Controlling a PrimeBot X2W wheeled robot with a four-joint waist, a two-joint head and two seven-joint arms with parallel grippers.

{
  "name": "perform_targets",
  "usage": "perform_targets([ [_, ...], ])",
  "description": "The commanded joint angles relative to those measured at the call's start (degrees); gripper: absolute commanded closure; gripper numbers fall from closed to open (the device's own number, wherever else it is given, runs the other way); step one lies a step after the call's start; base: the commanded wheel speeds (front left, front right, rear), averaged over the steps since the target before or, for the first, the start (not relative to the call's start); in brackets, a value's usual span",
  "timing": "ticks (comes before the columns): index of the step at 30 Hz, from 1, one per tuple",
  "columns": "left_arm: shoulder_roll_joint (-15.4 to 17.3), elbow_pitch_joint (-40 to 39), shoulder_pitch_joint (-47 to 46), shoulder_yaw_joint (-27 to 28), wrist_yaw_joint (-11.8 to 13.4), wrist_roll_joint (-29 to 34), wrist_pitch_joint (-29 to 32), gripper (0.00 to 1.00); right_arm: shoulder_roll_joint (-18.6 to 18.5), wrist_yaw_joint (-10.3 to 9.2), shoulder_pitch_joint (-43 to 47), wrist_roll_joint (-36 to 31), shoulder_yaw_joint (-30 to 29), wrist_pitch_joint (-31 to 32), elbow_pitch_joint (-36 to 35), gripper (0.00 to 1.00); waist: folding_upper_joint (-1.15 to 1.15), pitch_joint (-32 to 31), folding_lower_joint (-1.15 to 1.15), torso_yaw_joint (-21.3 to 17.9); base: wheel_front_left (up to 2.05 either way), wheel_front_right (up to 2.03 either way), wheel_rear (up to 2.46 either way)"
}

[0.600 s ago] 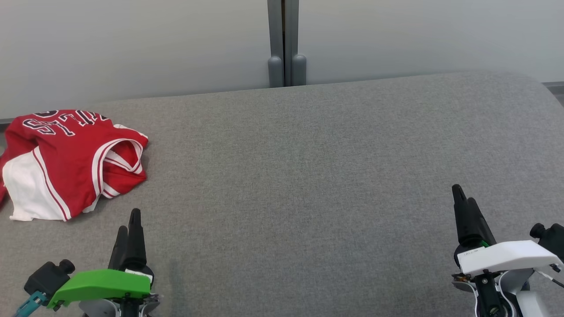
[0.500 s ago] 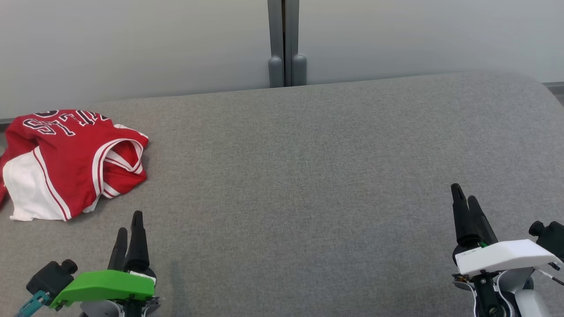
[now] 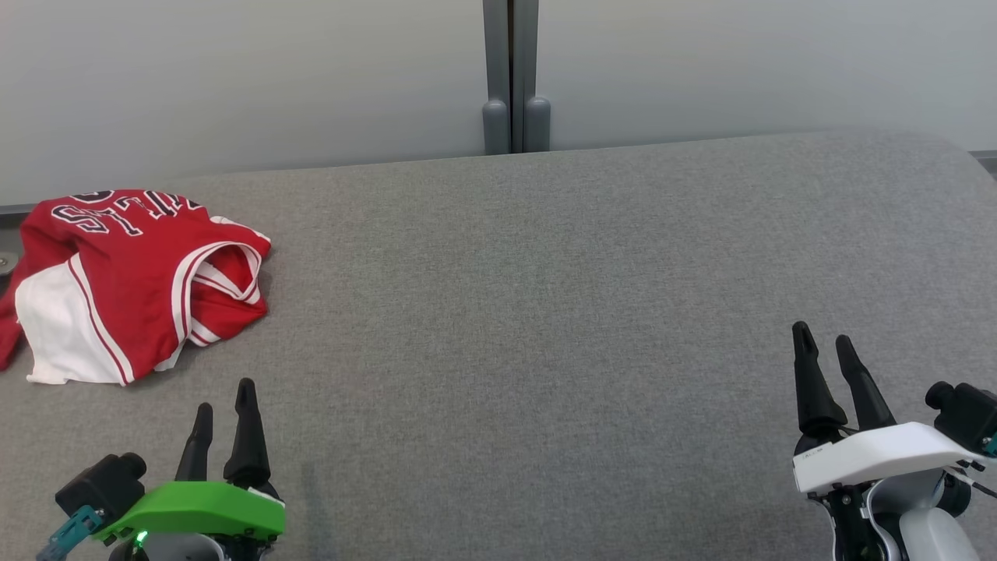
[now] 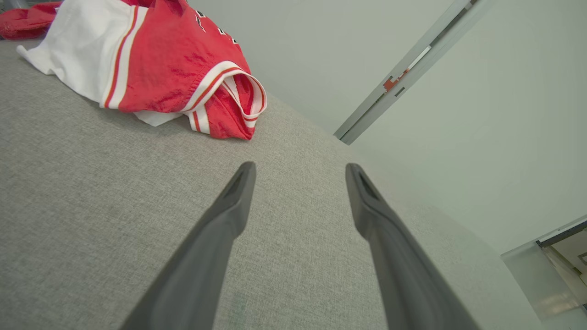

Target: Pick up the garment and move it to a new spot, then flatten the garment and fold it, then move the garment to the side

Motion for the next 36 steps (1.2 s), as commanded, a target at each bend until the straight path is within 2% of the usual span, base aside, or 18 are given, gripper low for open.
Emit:
perform_targets([
  [1,0.8,-0.9,-0.1,-0.2,0.3,2.4,-0.6,0.00,-0.4,0.02,-0.1,-2.2,0.1,-0.7,-1.0,0.00,0.00,0.0,0.00,0.1,0.00,0.00,0.00],
  [19,2.0,-0.8,0.5,-1.6,1.2,15.4,-3.4,0.00,-0.1,0.02,0.0,-14.8,0.3,-3.6,-0.4,0.00,0.00,0.1,0.00,0.7,0.00,0.00,0.00],
  [36,2.9,0.0,0.8,-2.5,1.8,24.5,-5.7,0.00,0.0,0.03,0.7,-24.6,0.0,-5.9,0.6,0.00,0.00,0.2,0.00,1.1,0.00,0.00,0.00],
])
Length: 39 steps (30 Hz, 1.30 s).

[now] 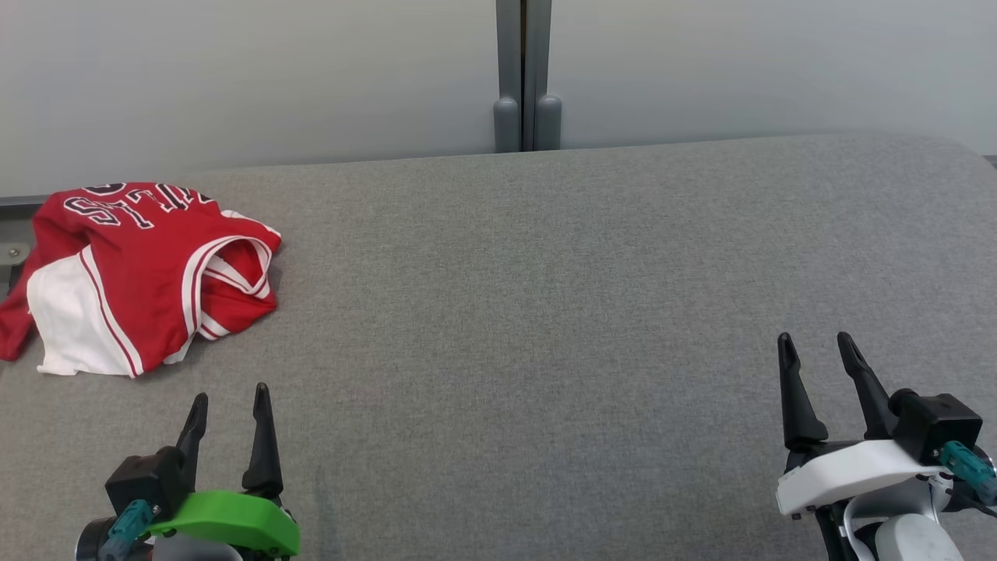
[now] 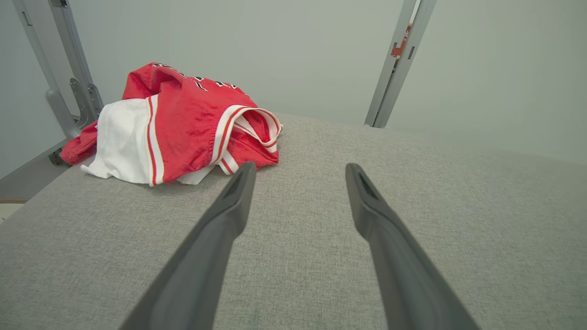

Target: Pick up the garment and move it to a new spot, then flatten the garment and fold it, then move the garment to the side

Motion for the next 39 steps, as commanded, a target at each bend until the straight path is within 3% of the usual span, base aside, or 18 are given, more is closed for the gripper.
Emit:
perform_targets([
  [1,0.7,-0.1,0.3,0.0,0.4,1.3,-0.5,0.00,-0.2,0.02,0.0,-1.7,-0.2,-0.5,-0.2,0.00,0.00,0.0,0.00,0.0,0.00,0.00,0.00],
  [39,-0.7,5.0,0.9,1.4,-1.7,13.9,-4.3,0.00,0.3,0.01,2.2,-12.2,-2.2,-4.3,2.7,0.00,0.00,0.4,0.00,0.7,0.00,0.00,0.00],
])
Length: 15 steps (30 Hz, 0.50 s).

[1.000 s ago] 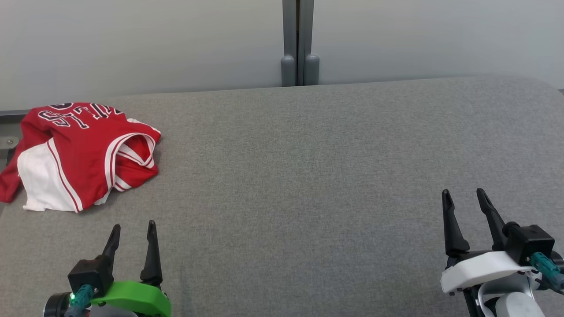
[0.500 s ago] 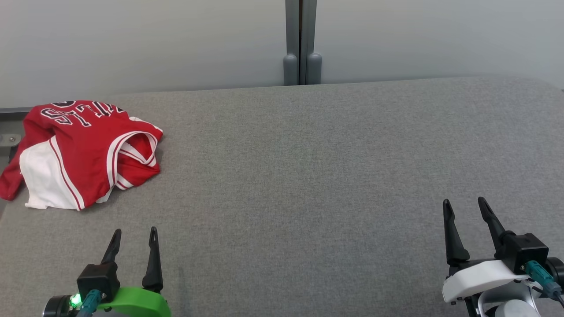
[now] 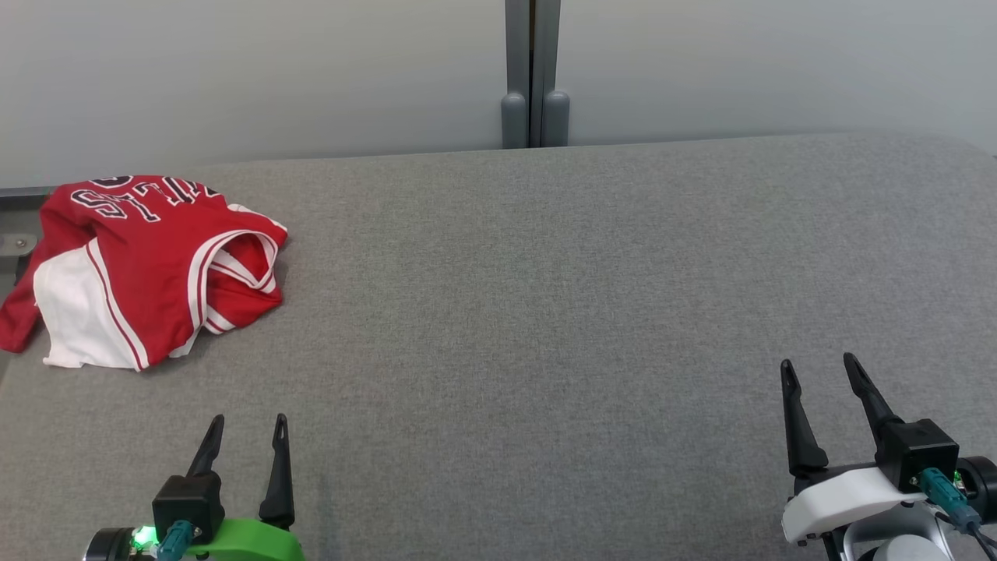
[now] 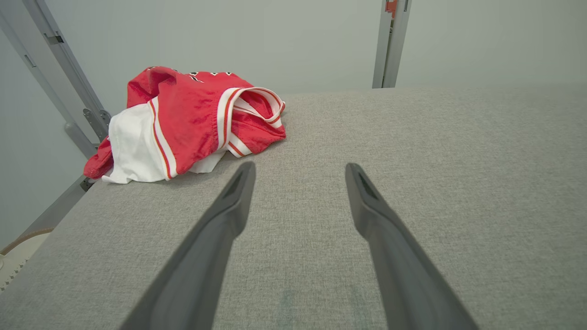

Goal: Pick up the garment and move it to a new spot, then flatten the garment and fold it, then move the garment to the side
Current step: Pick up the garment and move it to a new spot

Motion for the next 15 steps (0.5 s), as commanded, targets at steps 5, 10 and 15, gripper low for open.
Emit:
perform_targets([
  [5,-0.2,0.3,-0.3,0.3,-0.5,0.2,-0.2,0.00,0.0,0.00,0.4,-0.1,-0.1,-0.3,-0.2,0.00,0.00,0.0,0.00,0.5,0.00,0.00,0.00],
  [10,-0.6,0.5,-0.5,0.2,-0.6,0.4,-0.2,0.00,0.0,0.00,1.0,0.2,0.0,-0.3,-0.6,0.00,0.00,-0.1,0.00,3.0,0.00,0.00,0.00],
  [15,-0.9,1.0,-0.9,-0.3,-0.6,0.5,-0.1,0.00,0.0,0.00,1.6,0.5,0.0,-0.3,-0.4,0.00,0.00,-0.5,0.00,9.0,0.00,0.00,0.00],
])
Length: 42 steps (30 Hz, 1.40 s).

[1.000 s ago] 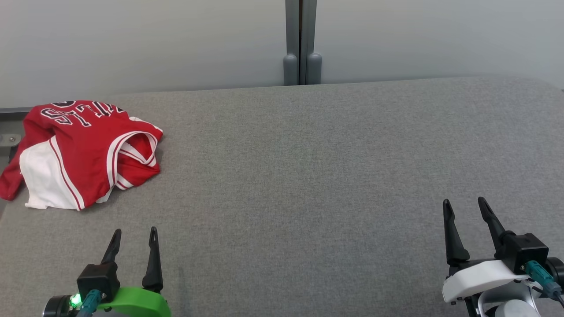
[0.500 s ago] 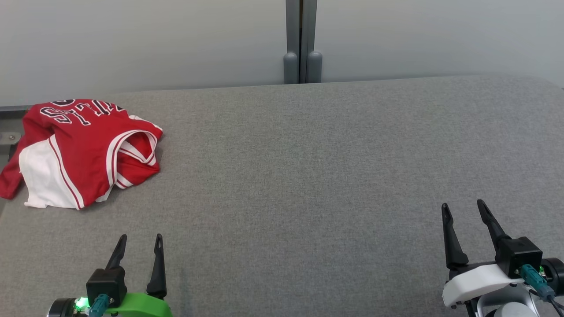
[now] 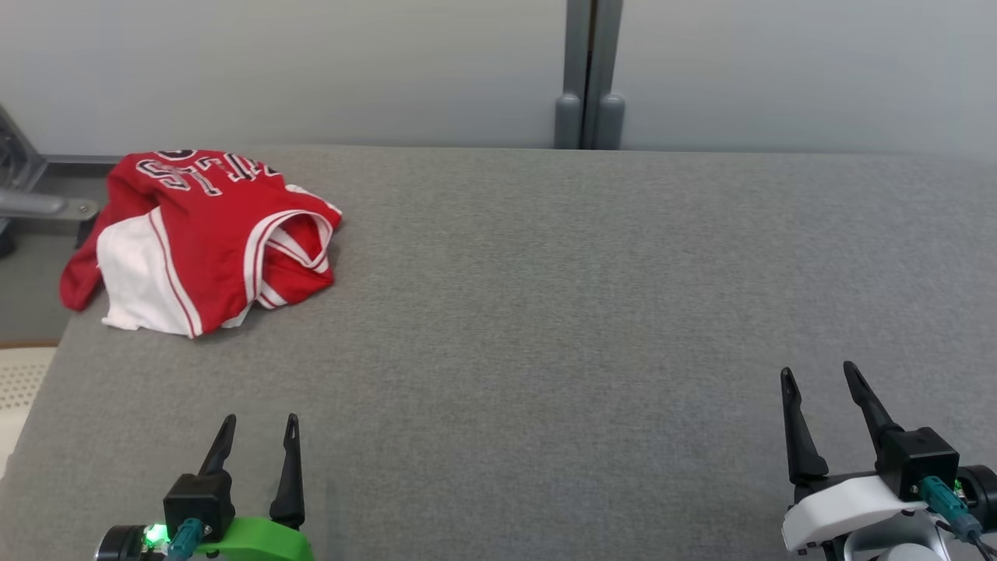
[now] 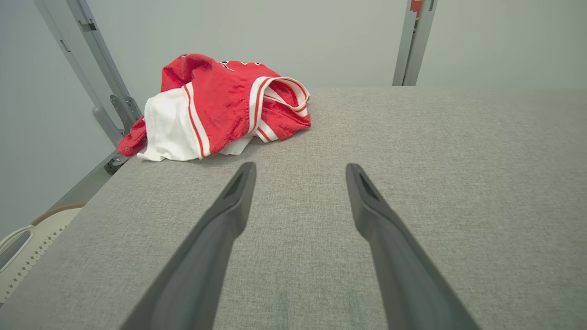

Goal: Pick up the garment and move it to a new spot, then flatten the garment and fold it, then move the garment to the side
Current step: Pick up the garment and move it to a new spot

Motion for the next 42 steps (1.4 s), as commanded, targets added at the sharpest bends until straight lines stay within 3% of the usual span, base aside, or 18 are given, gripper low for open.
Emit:
perform_targets([
  [1,-0.1,0.2,-0.5,0.0,-0.1,0.2,0.0,0.00,0.0,0.00,0.7,0.4,0.0,-0.2,0.1,0.00,0.00,-0.4,0.00,5.3,0.00,0.00,0.00],
  [9,0.0,0.5,1.6,0.7,-0.2,-0.1,0.0,0.00,-0.1,-0.01,-0.3,1.4,2.8,-0.2,0.9,0.00,0.00,-0.5,0.00,15.8,0.00,0.00,0.00],
  [14,-0.1,0.7,1.8,1.3,-0.4,-0.6,0.0,0.00,-0.3,-0.01,-1.5,1.2,4.2,-0.2,1.4,0.00,0.00,0.4,0.00,17.2,0.00,0.00,0.00],
  [21,-0.2,5.4,-5.8,0.2,-1.4,-3.2,0.1,0.00,-1.3,-0.01,-5.6,0.3,6.6,-0.2,1.5,0.00,0.00,6.5,0.00,12.9,0.00,0.00,0.00],
  [26,1.3,10.9,-18.3,-0.6,-1.9,-7.8,5.6,0.00,-2.4,-0.03,-11.1,-1.1,8.5,-0.2,0.9,0.00,0.00,15.4,0.00,8.4,0.00,0.00,0.00],
  [35,10.2,17.0,-41.0,-6.2,-2.0,-19.6,13.2,0.00,-2.5,-0.03,-21.2,-3.7,11.9,-0.2,-1.3,0.00,0.00,30.5,0.00,0.0,0.00,0.00,0.00],
  [39,14.7,20.3,-46.9,-9.0,-2.0,-23.0,14.0,0.00,-2.2,-0.03,-23.3,-4.2,12.6,-0.2,-2.4,0.00,0.00,33.8,0.00,-2.4,0.00,0.00,0.00],
  [42,15.9,23.5,-50.9,-9.1,-2.0,-26.4,14.8,0.00,-2.1,-0.03,-23.9,-4.5,12.3,-0.2,-2.9,0.00,0.00,35.0,0.00,-3.3,0.00,0.00,0.00],
])
